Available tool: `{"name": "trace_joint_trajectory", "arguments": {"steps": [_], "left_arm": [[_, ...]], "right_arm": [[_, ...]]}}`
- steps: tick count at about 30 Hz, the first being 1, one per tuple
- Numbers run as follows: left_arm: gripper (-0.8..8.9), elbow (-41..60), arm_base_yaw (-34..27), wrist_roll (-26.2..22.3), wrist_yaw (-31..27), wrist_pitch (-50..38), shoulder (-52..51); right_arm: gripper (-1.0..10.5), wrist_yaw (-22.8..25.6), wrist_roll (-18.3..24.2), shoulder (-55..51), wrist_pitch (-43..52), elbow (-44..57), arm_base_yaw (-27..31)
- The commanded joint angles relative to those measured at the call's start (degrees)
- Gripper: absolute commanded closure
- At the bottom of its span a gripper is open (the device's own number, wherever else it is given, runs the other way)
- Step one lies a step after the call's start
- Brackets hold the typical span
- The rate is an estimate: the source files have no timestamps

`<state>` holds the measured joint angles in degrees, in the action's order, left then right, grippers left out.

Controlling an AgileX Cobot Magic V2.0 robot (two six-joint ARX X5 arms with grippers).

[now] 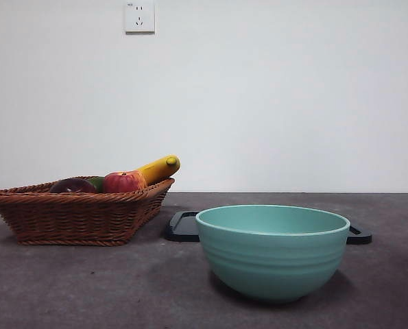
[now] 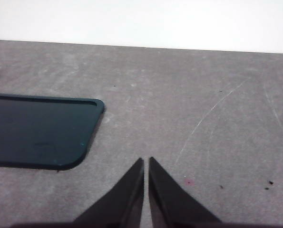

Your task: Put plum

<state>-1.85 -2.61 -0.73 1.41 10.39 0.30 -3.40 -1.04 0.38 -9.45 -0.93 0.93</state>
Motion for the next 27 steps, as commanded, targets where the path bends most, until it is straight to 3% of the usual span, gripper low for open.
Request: {"name": "trace_joint_trajectory", "arguments": {"steps": [1, 15, 27], "left_arm": [[8.07, 1.16, -0.15, 10.97, -0.09, 0.31, -0.11], [8.07, 0.39, -0.15, 21.14, 0.13, 1.01, -0.11], [8.05, -9.81, -0.15, 22.88, 1.86, 5.55, 2.75]], "right_arm": [[9.4, -0.15, -3.32, -0.17, 0.37, 0.24, 0.07], [9.4, -0.22, -10.21, -0.17, 0.50, 0.02, 0.07], [9.4, -1.22, -13.77, 0.42, 0.31, -9.11, 0.00]]}}
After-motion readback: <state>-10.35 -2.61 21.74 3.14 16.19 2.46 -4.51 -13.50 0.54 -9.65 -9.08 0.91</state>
